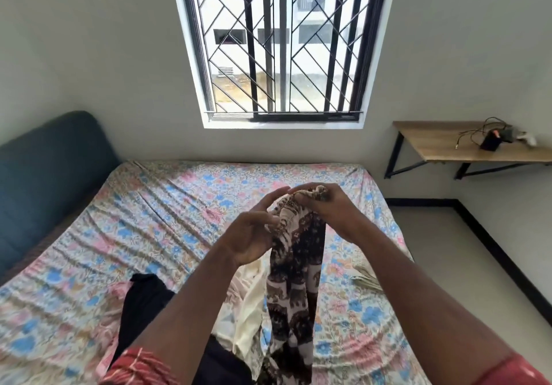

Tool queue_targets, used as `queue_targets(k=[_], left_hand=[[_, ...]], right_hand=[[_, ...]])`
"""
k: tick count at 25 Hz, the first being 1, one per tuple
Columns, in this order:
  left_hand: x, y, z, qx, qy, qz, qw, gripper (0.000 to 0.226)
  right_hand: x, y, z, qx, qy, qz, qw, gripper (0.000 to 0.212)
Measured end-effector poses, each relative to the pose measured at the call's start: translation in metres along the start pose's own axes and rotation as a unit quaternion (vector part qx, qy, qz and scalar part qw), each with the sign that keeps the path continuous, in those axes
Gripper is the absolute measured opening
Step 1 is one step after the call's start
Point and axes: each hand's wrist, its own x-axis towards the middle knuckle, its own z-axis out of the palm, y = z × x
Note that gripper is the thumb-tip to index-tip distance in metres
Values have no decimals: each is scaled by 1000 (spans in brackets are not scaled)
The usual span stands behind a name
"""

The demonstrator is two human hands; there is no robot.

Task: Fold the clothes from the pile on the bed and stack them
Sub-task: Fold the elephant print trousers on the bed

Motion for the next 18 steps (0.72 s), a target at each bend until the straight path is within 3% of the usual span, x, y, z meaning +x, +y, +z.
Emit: queue_targets(k=[2, 4, 6, 8, 10, 12, 14, 16, 18], left_hand=[[6, 2, -1, 46, 35, 10, 998, 57], [9, 11, -5, 127, 116, 41, 984, 36], [5, 28, -20, 232, 210, 67, 947, 17], [-5, 46, -49, 339, 273, 83, 896, 23], [-17, 59, -67, 417, 232, 70, 876, 33], [-24, 66, -67, 487, 144, 11, 861, 40], [-23, 70, -60, 597, 92, -36, 796, 31], [-23, 81, -59, 665, 109, -9, 739, 20], [-27, 102, -62, 667, 118, 58, 734, 25]], right_hand=[[4, -2, -4, -32, -1, 1, 999, 11], [4, -4, -15, -50, 5, 10, 999, 11], [4, -5, -37, -86, 32, 18, 996, 9], [4, -2, -62, -106, 66, 36, 991, 32], [5, 2, -79, -120, 56, 60, 989, 44], [7, 5, -84, -127, 23, 69, 989, 32], [9, -1, -80, -134, 5, 72, 988, 23], [10, -10, -80, -150, -8, 61, 987, 36], [10, -27, -90, -114, -3, 64, 991, 45]])
